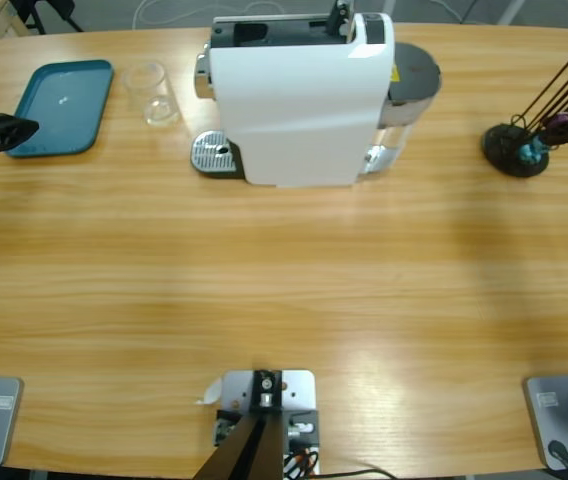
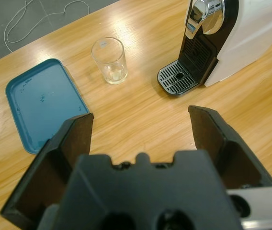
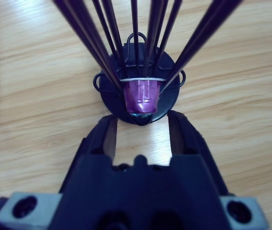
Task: Pour coffee
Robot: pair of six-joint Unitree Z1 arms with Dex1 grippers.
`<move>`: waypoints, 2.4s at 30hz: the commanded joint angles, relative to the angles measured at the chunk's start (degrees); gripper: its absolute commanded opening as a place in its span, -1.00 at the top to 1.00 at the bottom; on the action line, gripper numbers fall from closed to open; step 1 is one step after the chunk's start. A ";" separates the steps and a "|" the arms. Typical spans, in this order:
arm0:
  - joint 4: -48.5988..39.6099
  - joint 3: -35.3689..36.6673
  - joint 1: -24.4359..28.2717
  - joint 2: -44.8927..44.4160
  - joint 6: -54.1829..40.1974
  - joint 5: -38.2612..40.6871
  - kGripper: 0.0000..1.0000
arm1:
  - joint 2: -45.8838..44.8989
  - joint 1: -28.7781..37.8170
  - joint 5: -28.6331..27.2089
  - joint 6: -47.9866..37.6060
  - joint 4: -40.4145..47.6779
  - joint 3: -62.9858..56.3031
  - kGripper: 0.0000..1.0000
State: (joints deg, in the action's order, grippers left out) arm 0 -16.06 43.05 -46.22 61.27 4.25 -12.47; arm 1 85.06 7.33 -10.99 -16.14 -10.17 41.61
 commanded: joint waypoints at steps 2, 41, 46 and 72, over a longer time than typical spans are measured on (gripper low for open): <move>0.59 -2.53 0.43 0.77 0.06 -0.19 -0.72 | 1.34 -0.91 -0.18 0.05 1.02 -1.55 0.57; 0.82 -2.92 0.43 -1.24 0.15 0.02 -0.72 | -3.50 -0.91 -0.25 -0.04 -7.76 2.98 -0.61; 0.96 -2.97 0.43 -0.80 0.15 0.07 -0.72 | -1.13 -0.91 0.81 -0.04 -5.58 2.17 -0.89; 1.03 -3.06 0.43 -0.36 0.06 -0.01 -0.72 | 4.24 -1.32 1.39 0.32 -2.09 2.95 -0.19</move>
State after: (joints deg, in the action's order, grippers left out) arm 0 -15.66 42.37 -46.22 61.11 4.25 -12.47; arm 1 85.86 7.32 -10.88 -16.07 -13.30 45.20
